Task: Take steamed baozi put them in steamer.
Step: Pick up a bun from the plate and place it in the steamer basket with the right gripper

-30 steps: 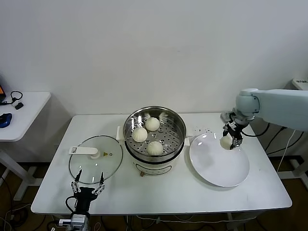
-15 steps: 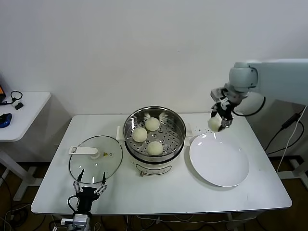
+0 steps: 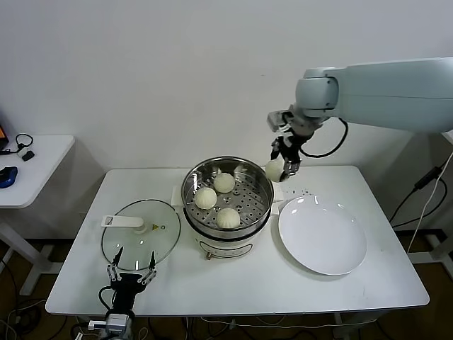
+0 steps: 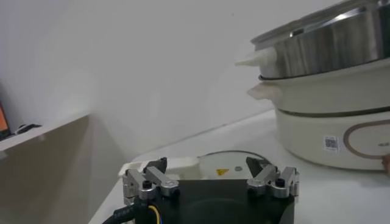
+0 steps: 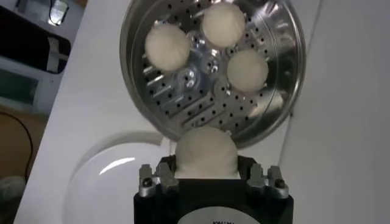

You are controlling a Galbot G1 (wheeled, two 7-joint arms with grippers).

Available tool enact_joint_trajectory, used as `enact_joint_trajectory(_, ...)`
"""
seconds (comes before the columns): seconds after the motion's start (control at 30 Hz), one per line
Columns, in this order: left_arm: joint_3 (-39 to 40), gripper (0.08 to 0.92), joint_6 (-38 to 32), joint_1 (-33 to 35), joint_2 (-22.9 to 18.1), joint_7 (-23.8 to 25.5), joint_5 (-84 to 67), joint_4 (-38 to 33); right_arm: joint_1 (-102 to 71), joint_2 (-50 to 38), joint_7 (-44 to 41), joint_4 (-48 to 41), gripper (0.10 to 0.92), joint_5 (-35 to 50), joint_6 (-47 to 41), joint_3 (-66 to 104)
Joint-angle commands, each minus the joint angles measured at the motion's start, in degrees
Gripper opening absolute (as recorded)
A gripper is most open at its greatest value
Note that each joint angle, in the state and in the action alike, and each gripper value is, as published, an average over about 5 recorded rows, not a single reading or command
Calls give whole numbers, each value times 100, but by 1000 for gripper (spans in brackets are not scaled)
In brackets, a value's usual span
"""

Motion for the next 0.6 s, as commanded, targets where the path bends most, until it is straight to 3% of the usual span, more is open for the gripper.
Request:
enact_joint_trajectory(0.03, -16, 823, 4, 11, -280, 3, -6, -13, -498, 708, 152, -97, 653, 434, -186, 229)
enact_joint_trajectory(0.6, -22, 823, -27, 15, -280, -16, -3, 33, -1234, 761, 345, -554, 650, 112, -236, 222)
